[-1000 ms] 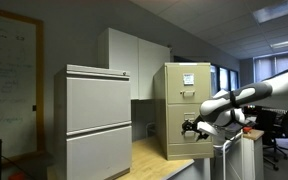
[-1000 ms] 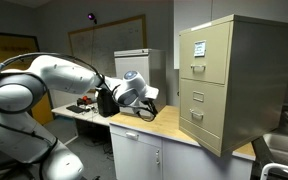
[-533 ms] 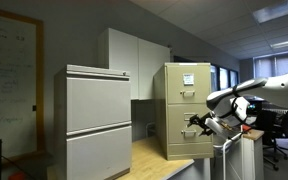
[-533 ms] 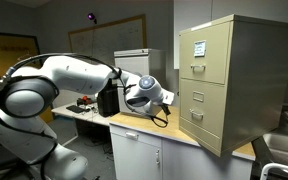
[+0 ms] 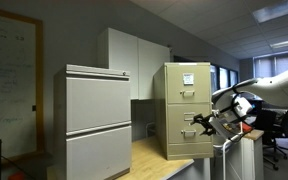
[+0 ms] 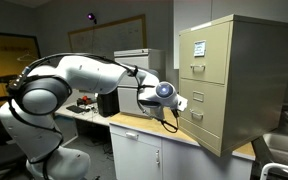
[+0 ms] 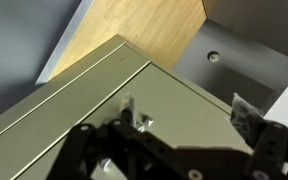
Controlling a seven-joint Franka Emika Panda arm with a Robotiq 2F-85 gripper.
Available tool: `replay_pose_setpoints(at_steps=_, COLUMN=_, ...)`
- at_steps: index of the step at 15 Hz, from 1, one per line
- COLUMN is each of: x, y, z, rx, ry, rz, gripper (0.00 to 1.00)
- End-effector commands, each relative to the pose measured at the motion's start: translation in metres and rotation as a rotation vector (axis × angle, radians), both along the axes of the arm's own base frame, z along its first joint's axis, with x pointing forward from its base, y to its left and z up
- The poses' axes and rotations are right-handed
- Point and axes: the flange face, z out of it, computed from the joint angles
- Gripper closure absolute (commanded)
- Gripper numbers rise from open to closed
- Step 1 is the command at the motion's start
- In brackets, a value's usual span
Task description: Open the bottom drawer
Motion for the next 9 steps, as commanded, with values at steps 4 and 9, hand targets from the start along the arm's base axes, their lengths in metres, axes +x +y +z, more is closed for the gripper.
replay_pose_setpoints(at_steps=4, x=0.009, y=0.015, z=-0.012, rx=0.004, ry=0.028, rz=0.007, gripper=0.0)
replay_pose_setpoints(at_steps=9, x=0.019, y=0.028, z=-0.04, rx=0.071, ry=0.044, rz=-0.073, gripper=0.0)
